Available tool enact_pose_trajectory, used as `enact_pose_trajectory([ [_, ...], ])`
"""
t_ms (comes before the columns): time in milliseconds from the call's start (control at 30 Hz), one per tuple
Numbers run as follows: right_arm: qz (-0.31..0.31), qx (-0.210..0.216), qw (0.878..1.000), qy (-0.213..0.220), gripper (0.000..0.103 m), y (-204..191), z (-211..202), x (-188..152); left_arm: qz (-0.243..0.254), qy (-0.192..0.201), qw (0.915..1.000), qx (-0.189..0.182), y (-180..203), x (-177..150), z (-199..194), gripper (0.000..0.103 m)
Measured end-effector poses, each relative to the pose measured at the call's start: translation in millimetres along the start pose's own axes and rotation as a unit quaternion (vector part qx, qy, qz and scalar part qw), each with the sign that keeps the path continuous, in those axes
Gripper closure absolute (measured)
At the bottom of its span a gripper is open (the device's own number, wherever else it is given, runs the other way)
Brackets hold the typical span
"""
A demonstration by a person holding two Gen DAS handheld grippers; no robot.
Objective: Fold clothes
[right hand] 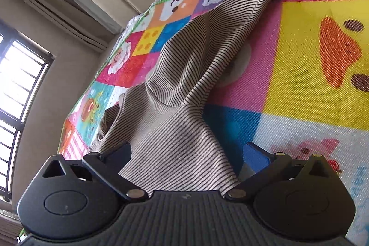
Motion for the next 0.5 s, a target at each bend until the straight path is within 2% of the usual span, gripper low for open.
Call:
enact_pose_trajectory([
  [67,-0.009,-0.008,1.0,0.001,0.0,-2,4,-1,0.061,0.017,0.9974,0.036,18,-3,2,0.033],
  [133,-0.024,-0.017,1.0,0.002,0.0,-5,7,-2,0.125,0.035,0.9882,0.081,36,-5,6,0.057],
  [200,-0.044,-0.024,0.999,0.006,0.0,-11,9,-2,0.175,0.046,0.9771,0.111,48,-6,11,0.07],
  [233,-0.055,-0.028,0.998,0.009,0.0,-14,9,-2,0.199,0.053,0.9707,0.124,54,-7,14,0.085],
  [267,-0.065,-0.031,0.997,0.011,0.0,-17,10,-2,0.218,0.058,0.9658,0.128,59,-8,15,0.092],
  [367,-0.092,-0.035,0.994,0.037,0.0,-25,3,1,0.278,0.076,0.9515,0.108,84,-21,3,0.094],
  [433,-0.109,-0.032,0.991,0.066,0.0,-30,-6,7,0.34,0.097,0.9311,0.092,110,-41,-10,0.095],
  [500,-0.121,-0.03,0.988,0.093,0.0,-34,-16,12,0.386,0.103,0.9141,0.068,138,-67,-18,0.095],
])
Point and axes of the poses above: each gripper's, at about its wrist camera, not at the fingertips, and z roughly the way its jaws point, y to its right, x to its top, the point moved 1 cm from there along z, roughly the way its jaws point, and after that the axes turned 10 degrees about -y, right-handed, at the moved point
